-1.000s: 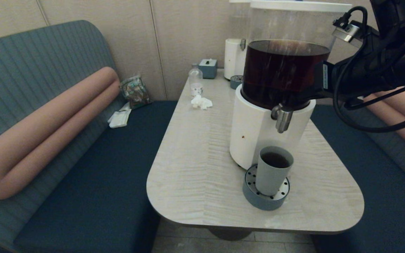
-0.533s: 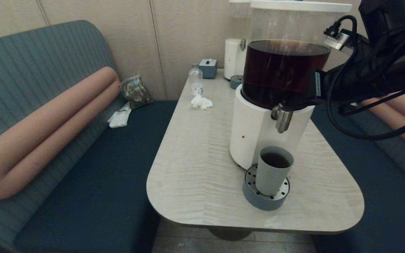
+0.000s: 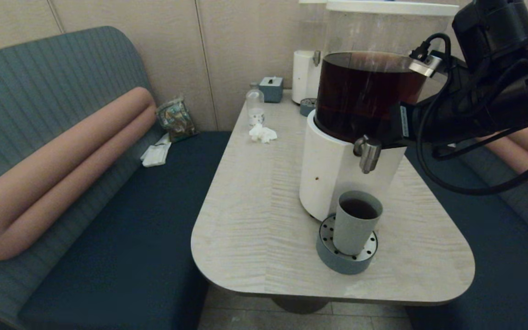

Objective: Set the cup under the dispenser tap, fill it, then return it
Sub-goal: Turn on the faucet

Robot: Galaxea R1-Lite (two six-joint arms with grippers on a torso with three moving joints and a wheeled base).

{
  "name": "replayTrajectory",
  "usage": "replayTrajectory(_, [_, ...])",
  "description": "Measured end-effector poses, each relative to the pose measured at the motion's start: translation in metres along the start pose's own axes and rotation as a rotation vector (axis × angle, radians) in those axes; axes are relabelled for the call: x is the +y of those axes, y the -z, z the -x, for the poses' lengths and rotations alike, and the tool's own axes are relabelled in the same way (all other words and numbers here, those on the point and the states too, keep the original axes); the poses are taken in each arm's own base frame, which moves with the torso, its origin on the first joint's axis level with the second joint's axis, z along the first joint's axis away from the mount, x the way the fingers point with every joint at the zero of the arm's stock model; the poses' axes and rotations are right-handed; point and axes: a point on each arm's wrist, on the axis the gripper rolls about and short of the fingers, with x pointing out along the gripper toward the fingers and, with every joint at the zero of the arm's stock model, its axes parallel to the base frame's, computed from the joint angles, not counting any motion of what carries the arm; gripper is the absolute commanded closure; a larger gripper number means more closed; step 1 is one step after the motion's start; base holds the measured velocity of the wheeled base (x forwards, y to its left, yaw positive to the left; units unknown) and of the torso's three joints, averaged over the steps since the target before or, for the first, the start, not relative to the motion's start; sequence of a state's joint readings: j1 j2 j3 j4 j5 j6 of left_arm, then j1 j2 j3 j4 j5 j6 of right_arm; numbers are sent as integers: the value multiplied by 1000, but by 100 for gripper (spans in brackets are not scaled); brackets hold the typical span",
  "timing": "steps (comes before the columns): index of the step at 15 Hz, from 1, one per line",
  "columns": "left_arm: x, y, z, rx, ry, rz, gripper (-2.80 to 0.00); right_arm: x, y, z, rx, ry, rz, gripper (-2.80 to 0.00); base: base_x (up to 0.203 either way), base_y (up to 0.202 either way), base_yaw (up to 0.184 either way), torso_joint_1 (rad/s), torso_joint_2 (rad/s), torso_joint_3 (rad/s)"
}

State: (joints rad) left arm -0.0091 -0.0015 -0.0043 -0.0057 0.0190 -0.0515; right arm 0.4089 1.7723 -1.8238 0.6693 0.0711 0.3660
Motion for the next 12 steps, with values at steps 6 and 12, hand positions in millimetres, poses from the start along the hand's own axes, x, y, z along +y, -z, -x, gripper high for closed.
replayTrajectory(6, [0, 0, 0, 1, 0, 0, 0, 2, -1, 0, -5, -8, 3, 0, 0, 0, 0, 0, 0, 0])
replayTrajectory(12, [0, 0, 0, 1, -1, 0, 0, 5, -1, -1, -7, -20, 8, 0, 0, 0, 0, 0, 0, 0])
